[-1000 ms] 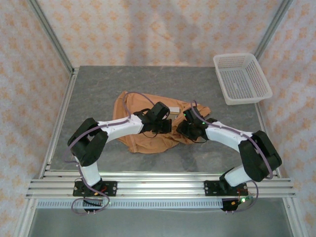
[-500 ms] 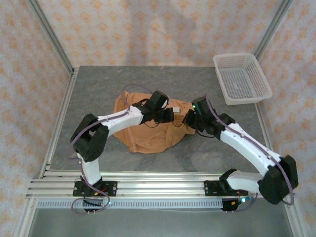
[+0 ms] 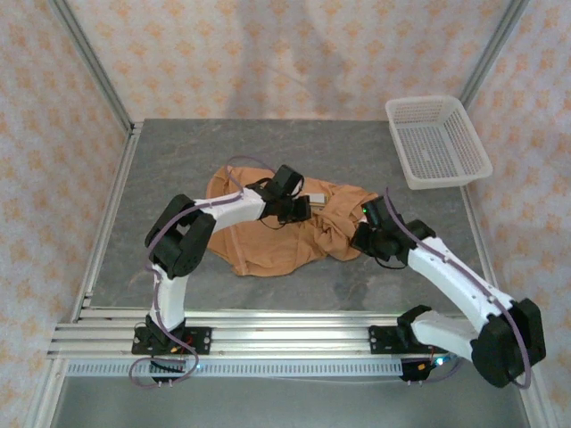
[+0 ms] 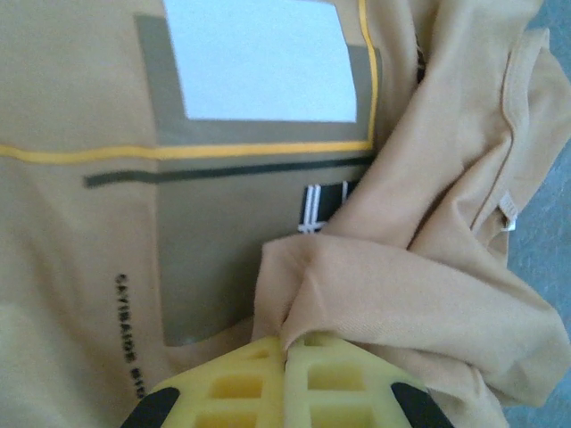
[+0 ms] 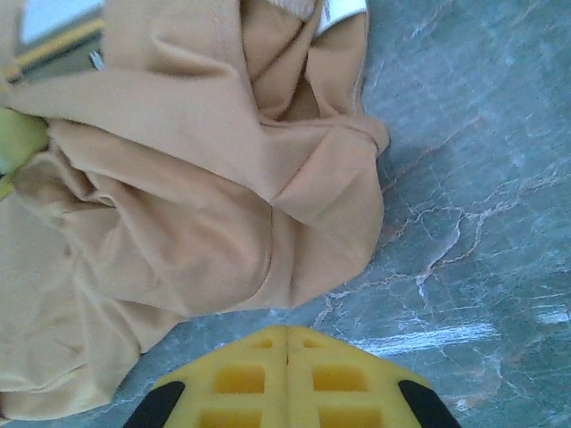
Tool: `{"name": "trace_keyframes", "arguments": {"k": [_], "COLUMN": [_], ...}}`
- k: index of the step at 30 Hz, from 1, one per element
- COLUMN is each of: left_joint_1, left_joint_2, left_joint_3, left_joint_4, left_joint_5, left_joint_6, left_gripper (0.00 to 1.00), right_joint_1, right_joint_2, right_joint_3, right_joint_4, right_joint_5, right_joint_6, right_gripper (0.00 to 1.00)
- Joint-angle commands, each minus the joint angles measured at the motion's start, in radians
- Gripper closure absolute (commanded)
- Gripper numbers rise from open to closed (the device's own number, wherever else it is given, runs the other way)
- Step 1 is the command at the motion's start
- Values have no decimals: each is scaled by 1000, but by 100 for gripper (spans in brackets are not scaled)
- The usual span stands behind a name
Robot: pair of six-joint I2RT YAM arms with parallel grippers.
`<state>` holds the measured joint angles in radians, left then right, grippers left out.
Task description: Fold the inside-out t-shirt
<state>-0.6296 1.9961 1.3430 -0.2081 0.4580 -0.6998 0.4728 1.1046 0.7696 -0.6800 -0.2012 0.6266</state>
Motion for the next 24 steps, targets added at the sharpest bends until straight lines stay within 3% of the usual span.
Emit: {"name": "trace_keyframes", "arguments": {"k": [1, 6, 15, 20, 24], "left_joint_1": [-34, -39, -36, -36, -36], "left_joint_2": [-65, -77, -80, -80, -112], "left_joint_3": [-20, -23, -37, -46, -56], "left_joint_4": [45, 27, 19, 25, 30], "left_joint_5": [5, -8, -19, -14, -16], "left_joint_6": [-30, -24, -16, -18, -18], "left_gripper": [100, 100, 100, 100, 100], "right_joint_1": [42, 86, 115, 115, 115], "right_joint_2": [7, 136, 341, 391, 446], "right_joint_3": [19, 54, 109, 114, 117], "right_joint_4": [122, 289, 363, 389, 435], "right_joint_5": [-33, -67, -19, 65, 85], "right_joint_6": [28, 95, 181, 225, 265], "right_gripper": [93, 90, 89, 62, 56]}}
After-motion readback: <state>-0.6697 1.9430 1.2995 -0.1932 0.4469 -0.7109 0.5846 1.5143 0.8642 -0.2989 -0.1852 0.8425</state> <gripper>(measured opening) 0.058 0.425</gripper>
